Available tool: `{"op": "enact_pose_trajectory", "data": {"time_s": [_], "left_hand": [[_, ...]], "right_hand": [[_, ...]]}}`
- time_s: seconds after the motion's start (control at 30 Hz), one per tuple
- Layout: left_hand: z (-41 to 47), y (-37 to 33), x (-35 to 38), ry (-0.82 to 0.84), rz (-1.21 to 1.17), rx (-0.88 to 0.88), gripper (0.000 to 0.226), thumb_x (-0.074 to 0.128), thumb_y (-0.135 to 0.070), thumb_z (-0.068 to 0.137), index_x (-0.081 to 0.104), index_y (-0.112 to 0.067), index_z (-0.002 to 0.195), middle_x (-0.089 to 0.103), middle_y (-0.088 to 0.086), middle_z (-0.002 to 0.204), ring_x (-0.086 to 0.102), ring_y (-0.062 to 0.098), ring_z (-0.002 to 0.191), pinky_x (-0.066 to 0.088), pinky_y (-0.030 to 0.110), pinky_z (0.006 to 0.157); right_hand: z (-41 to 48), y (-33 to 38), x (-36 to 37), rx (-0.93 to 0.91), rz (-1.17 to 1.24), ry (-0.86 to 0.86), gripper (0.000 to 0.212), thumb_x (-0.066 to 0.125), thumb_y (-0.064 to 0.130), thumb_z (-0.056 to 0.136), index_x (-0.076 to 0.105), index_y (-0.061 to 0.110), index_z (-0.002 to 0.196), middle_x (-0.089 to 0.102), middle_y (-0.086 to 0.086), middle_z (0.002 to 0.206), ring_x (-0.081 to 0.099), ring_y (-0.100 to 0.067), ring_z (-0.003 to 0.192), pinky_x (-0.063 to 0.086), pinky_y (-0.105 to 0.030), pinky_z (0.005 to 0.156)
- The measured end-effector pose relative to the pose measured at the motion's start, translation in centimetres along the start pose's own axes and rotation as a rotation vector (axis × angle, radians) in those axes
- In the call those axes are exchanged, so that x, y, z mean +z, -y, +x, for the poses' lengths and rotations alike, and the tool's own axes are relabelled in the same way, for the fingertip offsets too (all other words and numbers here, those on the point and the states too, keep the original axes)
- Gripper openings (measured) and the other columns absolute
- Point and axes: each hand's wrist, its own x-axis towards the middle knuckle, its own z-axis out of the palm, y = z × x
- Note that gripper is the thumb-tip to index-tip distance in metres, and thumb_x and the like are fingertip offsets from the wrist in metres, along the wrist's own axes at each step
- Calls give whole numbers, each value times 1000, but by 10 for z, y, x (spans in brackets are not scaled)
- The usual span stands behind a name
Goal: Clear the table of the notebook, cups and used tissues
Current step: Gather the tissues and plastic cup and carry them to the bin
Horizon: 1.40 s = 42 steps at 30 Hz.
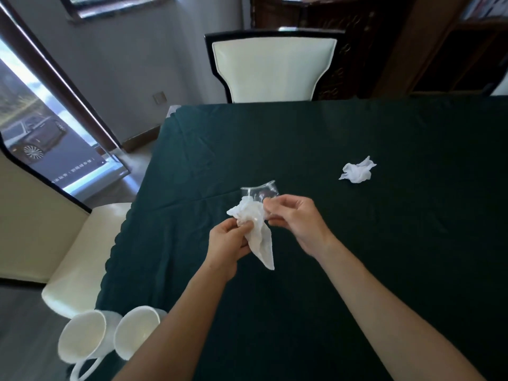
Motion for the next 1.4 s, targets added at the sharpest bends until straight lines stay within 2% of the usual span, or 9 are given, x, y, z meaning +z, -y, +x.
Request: {"op": "enact_pose_trajectory", "data": {"time_s": [0.17, 0.4, 0.53, 0.63, 0.73, 0.97, 1.1, 1.2, 1.4], "left_hand": [[-43, -16, 12, 159, -230, -15, 20, 63, -9, 102, 72, -2, 118, 83, 18, 107, 82, 31, 96, 66, 37, 74], [-128, -19, 11, 366, -335, 44, 32, 56, -21, 103, 78, -5, 119, 78, 23, 121, 79, 33, 107, 65, 36, 81], [-176, -10, 5, 491, -380, 72, 42, 52, -34, 104, 77, -6, 123, 77, 23, 125, 77, 34, 113, 65, 37, 85], [-207, 0, 4, 572, -203, 178, 36, 62, -37, 103, 78, -12, 123, 76, 20, 128, 73, 32, 121, 62, 32, 92], [-239, 11, 7, 544, -134, 230, 29, 69, -30, 99, 79, -11, 120, 78, 19, 125, 75, 33, 118, 61, 30, 92], [-281, 29, 9, 379, -147, 271, 20, 69, -16, 100, 80, -5, 112, 80, 20, 116, 79, 30, 107, 63, 27, 83], [-284, 26, 21, 343, -137, 291, 21, 68, -14, 101, 79, -3, 115, 82, 19, 113, 79, 29, 106, 63, 26, 81], [-273, 23, 41, 322, -97, 320, 21, 70, -15, 100, 79, -3, 115, 82, 18, 110, 80, 28, 105, 63, 26, 82], [-223, 16, 100, 225, -96, 305, 20, 73, -15, 98, 78, -2, 112, 84, 15, 103, 81, 26, 100, 64, 25, 77]], "right_hand": [[-62, 19, 7, -44, -81, -38, 28, 77, 22, 92, 76, -5, 92, 76, -27, 95, 73, -26, 84, 62, -43, 85], [-139, 52, 9, -133, -175, -62, 25, 79, 26, 89, 78, 1, 86, 80, -9, 80, 75, -15, 73, 60, -25, 68], [-185, 56, 7, -175, -285, -112, 27, 80, 33, 84, 78, 8, 78, 80, -9, 80, 79, -25, 79, 64, -34, 76], [-216, 53, 3, -179, -331, -118, 28, 80, 39, 83, 79, 11, 78, 80, -6, 79, 79, -28, 81, 65, -39, 81], [-247, 51, 0, -176, -352, -108, 29, 80, 42, 82, 79, 13, 80, 81, -5, 79, 80, -25, 80, 65, -42, 83], [-288, 57, 3, -200, -428, -68, 26, 84, 38, 83, 80, 13, 77, 81, -6, 79, 79, -28, 80, 64, -44, 83], [-292, 65, -7, -202, -456, -64, 25, 83, 40, 83, 80, 17, 75, 80, -7, 78, 74, -18, 72, 62, -40, 79], [-285, 67, -29, -211, -438, -67, 23, 80, 44, 84, 80, 21, 84, 80, -2, 79, 72, -12, 71, 60, -33, 74], [-234, 64, -111, -163, -342, -150, 25, 74, 47, 89, 77, 26, 104, 80, -1, 92, 78, -18, 79, 61, -28, 72]]}}
